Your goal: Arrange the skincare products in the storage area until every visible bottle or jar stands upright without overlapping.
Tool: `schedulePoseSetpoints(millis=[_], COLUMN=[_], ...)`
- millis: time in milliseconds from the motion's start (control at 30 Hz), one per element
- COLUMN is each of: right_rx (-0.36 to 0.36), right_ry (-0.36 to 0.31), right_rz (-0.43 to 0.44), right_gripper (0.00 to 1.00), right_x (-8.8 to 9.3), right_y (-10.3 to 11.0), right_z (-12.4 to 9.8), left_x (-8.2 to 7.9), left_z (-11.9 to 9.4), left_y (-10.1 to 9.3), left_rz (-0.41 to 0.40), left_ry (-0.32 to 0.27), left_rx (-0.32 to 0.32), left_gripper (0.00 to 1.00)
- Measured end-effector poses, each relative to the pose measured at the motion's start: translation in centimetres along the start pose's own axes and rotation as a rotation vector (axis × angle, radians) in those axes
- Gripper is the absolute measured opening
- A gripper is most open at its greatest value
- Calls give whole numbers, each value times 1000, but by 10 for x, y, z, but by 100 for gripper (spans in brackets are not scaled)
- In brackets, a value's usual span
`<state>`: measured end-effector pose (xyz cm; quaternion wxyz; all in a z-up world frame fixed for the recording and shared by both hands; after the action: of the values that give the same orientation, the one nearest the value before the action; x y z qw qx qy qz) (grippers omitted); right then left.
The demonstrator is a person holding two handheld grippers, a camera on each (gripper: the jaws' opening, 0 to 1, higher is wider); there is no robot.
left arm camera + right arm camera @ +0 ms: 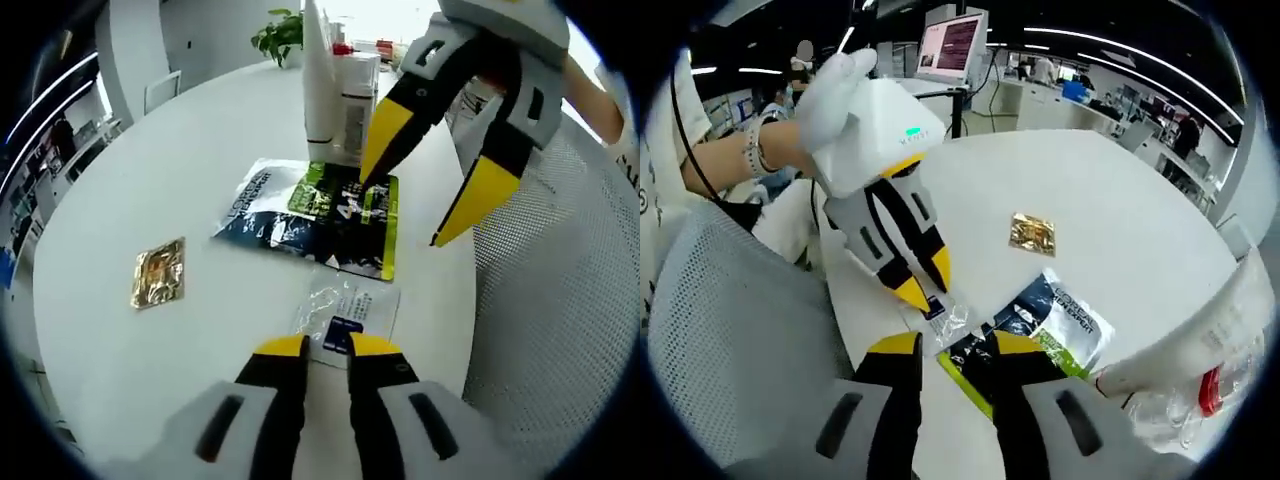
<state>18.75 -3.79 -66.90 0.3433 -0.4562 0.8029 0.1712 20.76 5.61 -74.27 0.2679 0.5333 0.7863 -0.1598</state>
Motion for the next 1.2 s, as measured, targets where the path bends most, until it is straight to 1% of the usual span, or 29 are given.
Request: schedulePoseSetpoints(millis=[33, 133, 167, 267, 367, 433, 500, 700, 833, 867, 933, 1000, 1067, 1133, 1200], right_rx=[15, 50, 69, 128, 165, 186, 212, 250, 268, 274, 282, 285, 286, 285, 292], right_ry=[-20, -34, -41, -55, -89, -89, -94, -88, -95, -95, -101, -102, -100, -99, -102], right_rz=[15, 46, 56, 82, 121, 133, 141, 161, 172, 172, 179, 180, 178, 178, 177], right_gripper=[28, 28, 28, 28, 29, 29, 29, 31, 34, 34, 34, 35, 36, 36, 39], right_x=[-1, 2, 3, 8, 9, 14, 17, 28, 29, 29, 29, 29, 28, 28, 28], right_y=[-1, -9, -12, -21, -27, -30, -34, -43, -47, -49, -52, -52, -52, -52, -52], right_z=[-9, -27, -32, -53, -68, -77, -85, -96, -101, -102, -103, -103, -102, -102, -103], left_x=[0, 0, 0, 1, 2, 4, 3, 3, 3, 3, 1, -1, -2, -6, -9], left_z=[0, -1, -1, -1, -2, -2, -2, -3, -4, -4, -3, -4, -5, -8, -13], left_y=[0, 3, 2, 2, 3, 5, 5, 4, 5, 4, 1, 2, 3, 0, -3], left_rz=[-6, -24, -38, -42, -77, -111, -121, -120, -136, -136, -144, -127, -127, -154, -150], left_ry=[-3, -8, -7, -9, -19, -27, -31, -30, -24, -23, -40, -49, -55, -72, -88], left_rx=[-5, -28, -30, -42, -51, -62, -80, -86, -94, -88, -71, -75, -75, -56, -58], left_gripper=[11, 14, 13, 13, 14, 15, 15, 15, 15, 18, 23, 23, 23, 24, 25])
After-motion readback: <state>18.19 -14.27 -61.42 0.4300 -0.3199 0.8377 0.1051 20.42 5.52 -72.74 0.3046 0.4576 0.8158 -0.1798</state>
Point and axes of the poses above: the point that each gripper's makers call its tool centre point, and the gripper's own axes: z roughly forward along the fingers, y roughly to its left, x roughly out of its underside, the point moved 3 cm from there along -z, roughly backward along the fingers, and after that the axes turned 3 degrees about z, right-handed, at the moved point
